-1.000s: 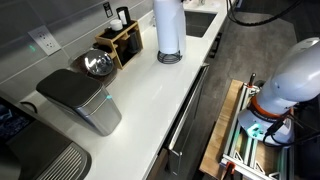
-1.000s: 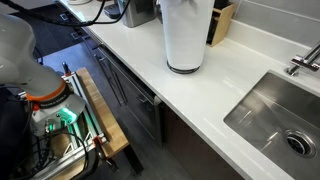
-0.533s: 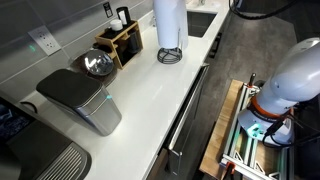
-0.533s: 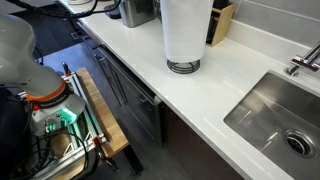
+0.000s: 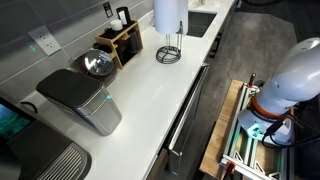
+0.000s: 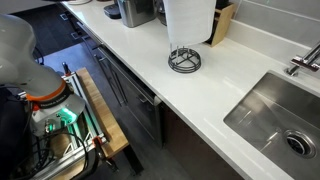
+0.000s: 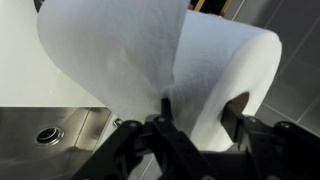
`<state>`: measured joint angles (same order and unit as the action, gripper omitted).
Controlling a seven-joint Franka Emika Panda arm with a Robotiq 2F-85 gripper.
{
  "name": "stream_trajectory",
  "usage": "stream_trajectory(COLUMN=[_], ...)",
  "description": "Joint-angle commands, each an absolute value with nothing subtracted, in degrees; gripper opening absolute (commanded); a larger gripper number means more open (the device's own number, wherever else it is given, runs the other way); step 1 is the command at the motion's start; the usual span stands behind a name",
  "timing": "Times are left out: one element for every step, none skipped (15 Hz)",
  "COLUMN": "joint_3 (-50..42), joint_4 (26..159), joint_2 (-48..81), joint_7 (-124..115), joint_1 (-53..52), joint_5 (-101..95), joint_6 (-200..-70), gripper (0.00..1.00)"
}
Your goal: Remove the paper towel from the paper towel holder and put it on the counter
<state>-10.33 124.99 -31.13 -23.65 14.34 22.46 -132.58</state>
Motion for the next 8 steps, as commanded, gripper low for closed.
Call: stream_trajectory(joint_3=[-10.69,-10.94,-11.25,-11.36,-11.45,-11.51,-11.58,-11.68], joint_4=[122.15,121.51,120.45,119.82,119.14,118.48,117.86,117.34], joint_2=[-32.6,-32.87,-32.97,-33.1,-33.27,-33.43,-33.76,-34.01], joint_7=[-23.52,-23.04,-23.34,-23.4,-23.33,-23.37,-23.3,-23.22], joint_1=[14.85,14.59,14.46,14.46,14.51,14.58,14.6,14.57], joint_5=[21.37,21.6,21.91,22.03,22.05,21.99,21.98,22.05], joint_6=[-130.85,-130.51,-129.08,-128.84,-128.5,-128.25,-128.11,-128.22], gripper=[0.27,0.27,0.27,0.27,0.27,0.27,0.27,0.27])
